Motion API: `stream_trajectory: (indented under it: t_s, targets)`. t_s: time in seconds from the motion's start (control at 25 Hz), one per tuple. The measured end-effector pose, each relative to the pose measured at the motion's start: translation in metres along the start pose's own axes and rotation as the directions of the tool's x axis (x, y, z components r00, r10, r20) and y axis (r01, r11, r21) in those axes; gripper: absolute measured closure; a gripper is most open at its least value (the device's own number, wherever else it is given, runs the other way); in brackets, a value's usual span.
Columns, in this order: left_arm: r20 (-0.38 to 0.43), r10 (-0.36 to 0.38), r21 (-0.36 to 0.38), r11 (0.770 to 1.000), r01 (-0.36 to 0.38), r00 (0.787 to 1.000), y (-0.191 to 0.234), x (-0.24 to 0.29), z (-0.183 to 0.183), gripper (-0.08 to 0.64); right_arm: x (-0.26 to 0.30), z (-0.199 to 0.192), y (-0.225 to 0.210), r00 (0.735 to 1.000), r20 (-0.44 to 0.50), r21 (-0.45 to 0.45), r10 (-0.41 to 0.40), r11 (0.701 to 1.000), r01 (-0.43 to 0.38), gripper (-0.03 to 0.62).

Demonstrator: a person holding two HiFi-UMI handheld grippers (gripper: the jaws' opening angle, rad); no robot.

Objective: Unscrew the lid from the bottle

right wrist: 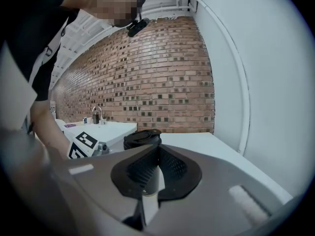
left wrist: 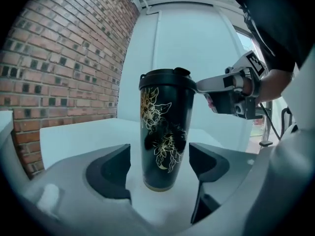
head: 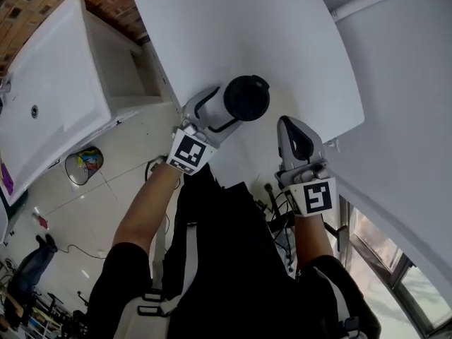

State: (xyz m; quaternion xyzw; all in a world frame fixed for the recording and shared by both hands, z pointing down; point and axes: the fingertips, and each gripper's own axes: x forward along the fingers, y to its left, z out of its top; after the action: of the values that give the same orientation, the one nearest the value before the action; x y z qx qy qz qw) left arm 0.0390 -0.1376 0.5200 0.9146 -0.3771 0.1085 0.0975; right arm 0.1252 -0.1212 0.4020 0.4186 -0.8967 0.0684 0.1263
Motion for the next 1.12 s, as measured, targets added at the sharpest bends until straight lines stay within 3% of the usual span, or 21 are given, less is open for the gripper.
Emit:
stream_trajectory:
  t_s: [0.16, 0.32, 0.36, 0.44, 0.52, 0.8, 1.12]
  targets:
    - [0.018, -0.003, 0.028, 1.000, 0.002, 1.000, 0.000, 0.011, -0.005, 0.173, 0.010, -0.006, -0.006, 1.000, -0.011, -0.008, 0.010, 1.000, -0.010, 0.588]
    - [0.009, -0.001, 0.036, 0.999, 0.001, 1.000, -0.001, 0.020, -0.015, 0.174, 0.017, -0.002, -0.014, 0.998, 0.055, -0.014, 0.034, 0.999, -0.033, 0.588]
    - [0.012, 0.002, 0.038, 0.999, -0.002, 1.000, -0.001, 0.023, -0.015, 0.173, 0.018, 0.001, -0.014, 0.996, 0.080, 0.000, 0.046, 0.999, -0.046, 0.567]
    - [0.019, 0.000, 0.048, 0.999, -0.001, 1.000, -0.004, 0.029, -0.014, 0.173, 0.022, 0.010, -0.009, 0.989, 0.125, 0.047, 0.084, 0.995, -0.091, 0.381]
    - [0.023, -0.010, 0.051, 0.999, 0.009, 1.000, -0.007, 0.033, -0.008, 0.175, 0.027, 0.016, 0.000, 0.979, 0.154, 0.066, 0.134, 0.987, -0.146, 0.284]
    - [0.034, -0.042, 0.052, 0.998, 0.041, 0.999, -0.008, 0.033, -0.008, 0.178, 0.048, 0.017, 0.033, 0.959, 0.149, -0.001, 0.241, 0.970, -0.244, 0.150]
    - [0.041, -0.090, 0.039, 0.995, 0.088, 0.995, -0.010, 0.034, -0.004, 0.186, 0.067, 0.011, 0.048, 0.963, 0.127, -0.024, 0.238, 0.971, -0.237, 0.120]
